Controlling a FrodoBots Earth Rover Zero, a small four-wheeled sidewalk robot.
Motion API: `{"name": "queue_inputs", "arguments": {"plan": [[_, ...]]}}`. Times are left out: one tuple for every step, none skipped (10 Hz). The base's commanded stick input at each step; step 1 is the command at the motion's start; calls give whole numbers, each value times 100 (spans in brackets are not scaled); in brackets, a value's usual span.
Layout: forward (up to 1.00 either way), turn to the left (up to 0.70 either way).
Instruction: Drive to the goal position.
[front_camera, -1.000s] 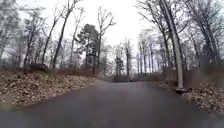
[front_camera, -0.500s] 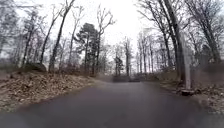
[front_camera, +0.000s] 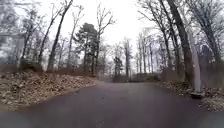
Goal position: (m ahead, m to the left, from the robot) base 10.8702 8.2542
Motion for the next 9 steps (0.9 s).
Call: {"name": "queue_inputs", "arguments": {"plan": [[85,0],[85,0],[85,0],[85,0],[93,0],[100,0],[100,0],[100,0],[100,0]]}}
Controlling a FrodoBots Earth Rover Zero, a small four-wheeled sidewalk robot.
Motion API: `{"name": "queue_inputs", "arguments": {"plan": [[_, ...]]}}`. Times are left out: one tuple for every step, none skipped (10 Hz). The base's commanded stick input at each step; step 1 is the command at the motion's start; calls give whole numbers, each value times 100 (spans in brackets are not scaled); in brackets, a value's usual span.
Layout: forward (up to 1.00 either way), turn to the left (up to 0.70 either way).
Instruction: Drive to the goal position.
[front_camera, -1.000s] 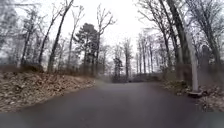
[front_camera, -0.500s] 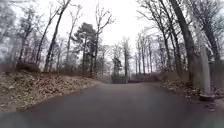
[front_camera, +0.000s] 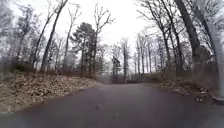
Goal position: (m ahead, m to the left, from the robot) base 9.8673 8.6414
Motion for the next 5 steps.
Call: {"name": "queue_inputs", "arguments": {"plan": [[100,0],[100,0],[100,0],[100,0],[100,-3]]}}
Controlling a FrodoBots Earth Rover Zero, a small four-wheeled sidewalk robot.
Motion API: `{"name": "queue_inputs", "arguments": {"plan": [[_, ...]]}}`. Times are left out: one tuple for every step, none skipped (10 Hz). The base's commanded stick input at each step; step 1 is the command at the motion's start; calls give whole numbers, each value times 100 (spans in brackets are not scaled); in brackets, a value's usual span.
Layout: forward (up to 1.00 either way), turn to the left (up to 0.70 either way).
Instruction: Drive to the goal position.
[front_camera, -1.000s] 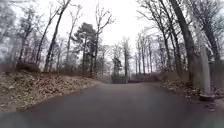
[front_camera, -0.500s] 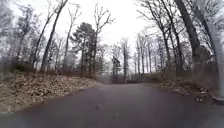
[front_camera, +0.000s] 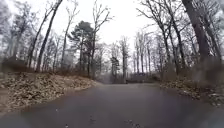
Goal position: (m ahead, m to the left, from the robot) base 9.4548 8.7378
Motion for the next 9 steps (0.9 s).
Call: {"name": "queue_inputs", "arguments": {"plan": [[100,-39],[100,-37],[100,-21],[100,0],[100,0],[100,0],[100,0],[100,0],[100,0]]}}
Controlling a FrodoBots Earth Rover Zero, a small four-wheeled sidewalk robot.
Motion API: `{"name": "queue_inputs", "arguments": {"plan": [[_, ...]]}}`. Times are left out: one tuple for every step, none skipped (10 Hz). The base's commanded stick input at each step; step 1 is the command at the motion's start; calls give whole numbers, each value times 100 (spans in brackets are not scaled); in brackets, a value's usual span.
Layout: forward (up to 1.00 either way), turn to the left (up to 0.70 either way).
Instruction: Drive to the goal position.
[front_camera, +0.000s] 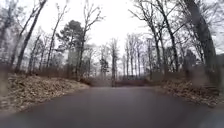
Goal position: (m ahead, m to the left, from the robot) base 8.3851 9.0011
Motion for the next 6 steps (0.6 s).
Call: {"name": "queue_inputs", "arguments": {"plan": [[100,0],[100,0],[100,0],[100,0],[100,0],[100,0]]}}
